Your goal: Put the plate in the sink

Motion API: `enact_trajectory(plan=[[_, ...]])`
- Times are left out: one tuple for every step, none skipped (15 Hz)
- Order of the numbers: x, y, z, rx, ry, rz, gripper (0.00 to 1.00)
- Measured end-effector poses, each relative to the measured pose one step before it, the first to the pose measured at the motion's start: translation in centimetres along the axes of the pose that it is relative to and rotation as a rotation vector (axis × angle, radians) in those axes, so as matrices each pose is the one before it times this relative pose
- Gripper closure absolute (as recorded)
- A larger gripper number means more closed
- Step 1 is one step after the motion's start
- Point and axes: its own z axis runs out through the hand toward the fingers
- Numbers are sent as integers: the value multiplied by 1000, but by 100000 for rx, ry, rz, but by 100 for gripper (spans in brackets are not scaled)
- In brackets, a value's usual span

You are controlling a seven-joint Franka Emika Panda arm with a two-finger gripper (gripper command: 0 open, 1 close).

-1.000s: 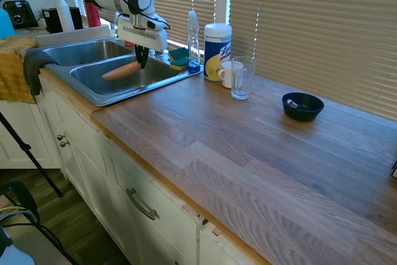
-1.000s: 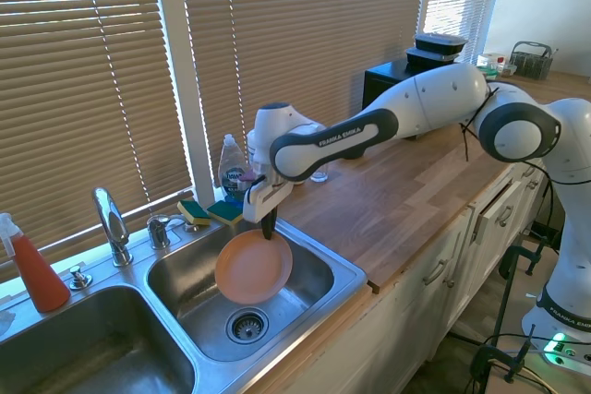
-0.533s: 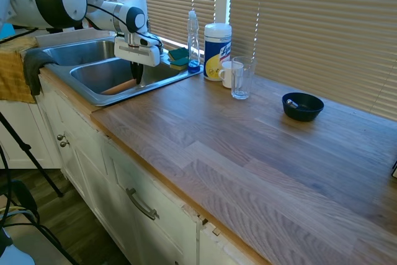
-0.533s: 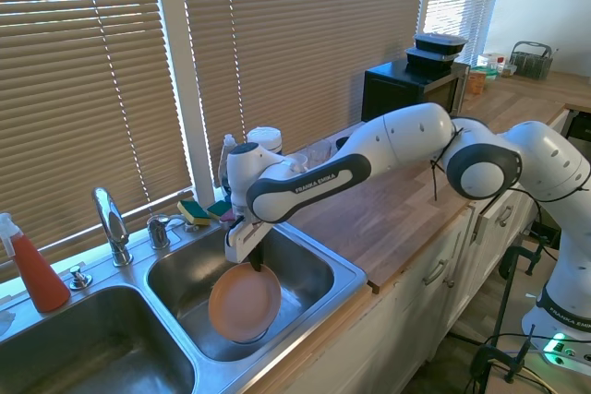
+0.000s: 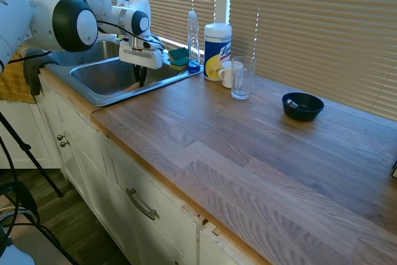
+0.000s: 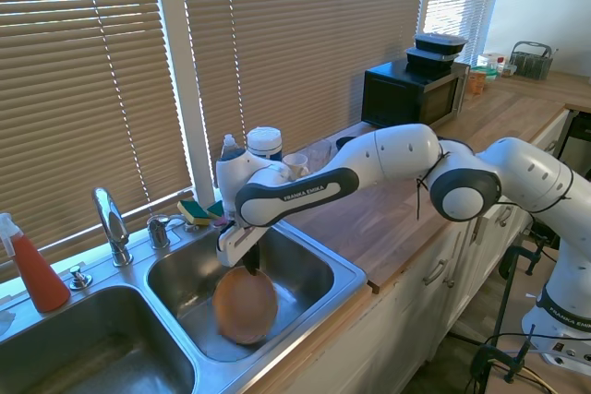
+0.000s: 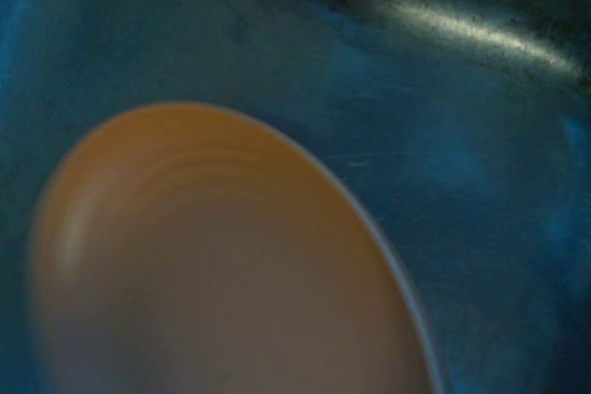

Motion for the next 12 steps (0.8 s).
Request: enact_trajectory(plan=[[19,-39,-115,140,66,-5,0],[4,-7,-14,29,14,-1,0],[6,-10,-29,82,46,0,0],[26,-29,-95,301,170,10,0],[38,-47,-221,547,308,11,0],[30,-39,-481,754,429,11,0],[50,-27,-750,1035,602,101,0],[58,-13,-1045,1204,747,194,0],[85,15,-1201,1341,813,361,0],[110,41,-1378,1425,838,426,0],[126,88,-1323,1315,816,603,0],[172,119,-1507,1442,925,952,0]])
